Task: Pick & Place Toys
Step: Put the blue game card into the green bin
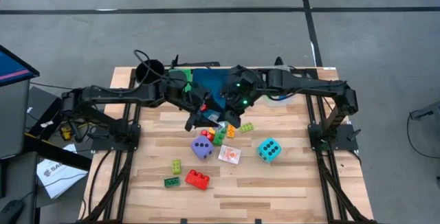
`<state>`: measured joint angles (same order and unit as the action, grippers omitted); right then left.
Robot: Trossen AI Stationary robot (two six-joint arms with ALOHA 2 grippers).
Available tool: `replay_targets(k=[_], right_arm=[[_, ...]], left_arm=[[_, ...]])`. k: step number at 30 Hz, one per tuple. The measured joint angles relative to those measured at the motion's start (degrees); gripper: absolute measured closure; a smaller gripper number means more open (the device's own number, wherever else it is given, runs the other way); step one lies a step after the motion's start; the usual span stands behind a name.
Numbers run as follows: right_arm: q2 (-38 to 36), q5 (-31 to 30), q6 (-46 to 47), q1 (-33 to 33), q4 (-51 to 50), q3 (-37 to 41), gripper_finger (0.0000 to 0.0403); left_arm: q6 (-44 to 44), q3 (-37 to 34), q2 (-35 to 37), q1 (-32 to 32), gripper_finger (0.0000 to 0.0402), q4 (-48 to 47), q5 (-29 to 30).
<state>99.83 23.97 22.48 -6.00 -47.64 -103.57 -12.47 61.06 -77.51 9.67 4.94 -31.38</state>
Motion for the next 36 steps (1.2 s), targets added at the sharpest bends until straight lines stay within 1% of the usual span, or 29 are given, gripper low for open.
replay_targets(k=[17,20,24,27,36], right_arm=[[-1.64,-0.18,-0.54,-0.17,-1.47,-1.09,0.0403],[-1.64,-0.18,-0.52,-0.11,-1.62,-1.09,0.0403],[-1.64,-0.18,-0.41,-0.11,-1.65,-1.09,0.0403],[-1.64,-0.06,-0.41,-0.13,-1.68,-1.09,0.0403],[-1.64,-0.03,-0.41,-0.12,-2.06,-1.09,0.0403]], left_arm=[[0.22,0.02,0.17,0.04,0.0078,-1.51,0.12],[0.22,0.02,0.17,0.04,0.0081,-1.59,1.43],[0.43,0.02,0.17,0.04,0.0106,-2.61,2.01],[1.92,0.02,0.17,0.04,0.0128,-3.66,2.01],[1.92,0.02,0.17,0.04,0.0198,-3.78,2.01]])
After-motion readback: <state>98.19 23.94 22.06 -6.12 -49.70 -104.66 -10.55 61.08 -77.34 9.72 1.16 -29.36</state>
